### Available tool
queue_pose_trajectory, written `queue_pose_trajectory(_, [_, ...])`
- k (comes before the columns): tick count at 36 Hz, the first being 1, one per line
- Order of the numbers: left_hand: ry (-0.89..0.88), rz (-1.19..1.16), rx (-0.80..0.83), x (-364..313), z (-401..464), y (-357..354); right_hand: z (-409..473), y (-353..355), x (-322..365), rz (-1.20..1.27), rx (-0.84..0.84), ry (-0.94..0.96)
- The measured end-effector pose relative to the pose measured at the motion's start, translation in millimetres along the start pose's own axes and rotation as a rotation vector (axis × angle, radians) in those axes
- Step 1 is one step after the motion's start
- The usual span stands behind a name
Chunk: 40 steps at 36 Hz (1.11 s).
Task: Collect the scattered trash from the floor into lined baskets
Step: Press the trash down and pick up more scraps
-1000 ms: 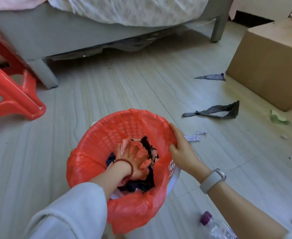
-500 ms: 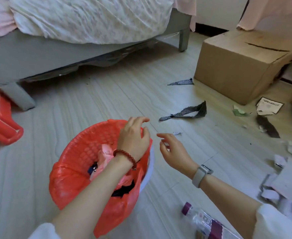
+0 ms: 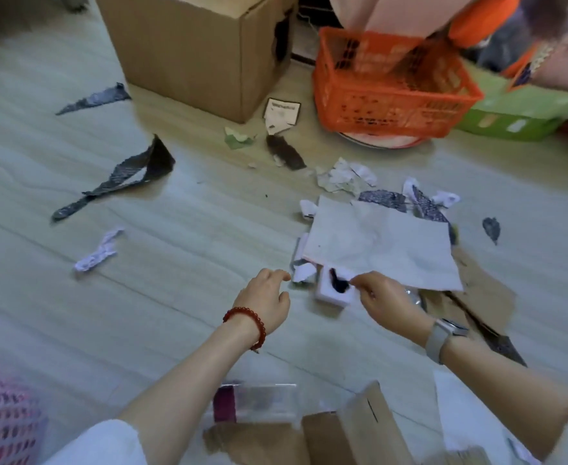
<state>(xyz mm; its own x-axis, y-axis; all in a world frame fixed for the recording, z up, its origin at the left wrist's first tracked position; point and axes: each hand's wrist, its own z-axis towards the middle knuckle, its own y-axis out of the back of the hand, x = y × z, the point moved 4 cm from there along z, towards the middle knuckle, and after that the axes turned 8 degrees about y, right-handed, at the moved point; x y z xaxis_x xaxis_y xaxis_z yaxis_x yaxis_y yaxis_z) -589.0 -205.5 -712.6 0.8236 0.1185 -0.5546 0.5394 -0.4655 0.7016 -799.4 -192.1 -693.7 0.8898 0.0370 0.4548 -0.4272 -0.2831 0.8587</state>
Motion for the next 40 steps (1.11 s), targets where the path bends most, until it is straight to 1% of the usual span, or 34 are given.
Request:
queue_pose_trajectory(2, [-0.005, -0.006, 0.027, -13.7, 13.9, -20.8, -6.2, 6.2, -38.9, -0.019, -0.041, -0.079])
queue_pose_trajectory(4, [-0.006, -0.004, 0.017, -25.7, 28.0, -41.8, -10.7, 9.5, -73.4, -0.030, -0.110, -0.146])
queue_pose_trajectory(6, [0.007, 0.018, -0.011, -34.9, 38.9, -60.0, -14.6, 8.3, -98.9, -0.080, -0.171, -0.145])
queue_pose_trajectory(8, [0.021, 0.067, -0.041, -43.3, 47.8, -74.1, -18.1, 0.7, -117.9, -0.179, -0.200, -0.085])
queue_pose_trajectory(9, [0.014, 0.125, -0.048, -47.4, 51.7, -79.7, -19.3, -3.7, -124.0, -0.245, -0.219, -0.046])
queue_pose_trajectory(11, [-0.026, 0.322, -0.028, -57.2, 61.1, -91.0, -18.4, -12.5, -131.6, -0.349, -0.243, 0.008])
queue_pose_trajectory(14, [-0.073, 0.554, 0.050, -70.2, 73.0, -106.1, -13.7, -27.2, -138.1, -0.392, -0.279, 0.043])
queue_pose_trajectory(16, [-0.064, 0.623, 0.066, -75.2, 80.7, -113.9, -12.2, -35.9, -139.9, -0.411, -0.315, 0.098])
queue_pose_trajectory(19, [-0.075, 0.580, 0.026, -73.1, 81.3, -122.4, -16.8, -48.6, -142.5, -0.431, -0.333, 0.151])
queue_pose_trajectory(20, [-0.095, 0.539, -0.007, -71.8, 78.2, -123.1, -17.7, -51.4, -145.3, -0.426, -0.323, 0.127])
queue_pose_trajectory(22, [-0.080, 0.428, -0.041, -63.8, 70.2, -122.2, -17.1, -55.1, -152.0, -0.414, -0.297, 0.039])
queue_pose_trajectory(25, [0.003, 0.379, 0.018, -51.0, 60.4, -113.3, -9.4, -55.6, -156.5, -0.391, -0.257, -0.063])
queue_pose_trajectory(27, [0.031, 0.328, -0.009, -48.1, 59.5, -99.4, -0.5, -52.4, -157.9, -0.374, -0.235, -0.117])
queue_pose_trajectory(29, [0.023, 0.313, -0.032, -47.8, 61.5, -88.0, 8.5, -50.0, -158.9, -0.367, -0.204, -0.167])
queue_pose_trajectory(31, [0.009, 0.307, -0.040, -47.3, 65.2, -80.3, 18.9, -48.5, -160.0, -0.424, -0.196, -0.191])
queue_pose_trajectory(33, [-0.014, 0.282, -0.079, -49.8, 68.5, -72.7, 27.6, -46.0, -160.7, -0.509, -0.238, -0.159])
queue_pose_trajectory(35, [-0.035, 0.248, -0.103, -52.9, 69.0, -67.4, 30.1, -43.1, -157.7, -0.569, -0.290, -0.064])
queue_pose_trajectory(37, [-0.033, 0.203, -0.096, -54.8, 67.3, -63.6, 26.5, -32.6, -144.0, -0.517, -0.251, 0.012])
queue_pose_trajectory(38, [-0.034, 0.181, -0.091, -55.5, 66.0, -61.2, 22.6, -25.7, -135.4, -0.468, -0.201, 0.021])
queue_pose_trajectory(40, [-0.045, 0.153, -0.079, -55.5, 62.6, -55.0, 15.7, -17.2, -122.7, -0.284, -0.099, -0.005])
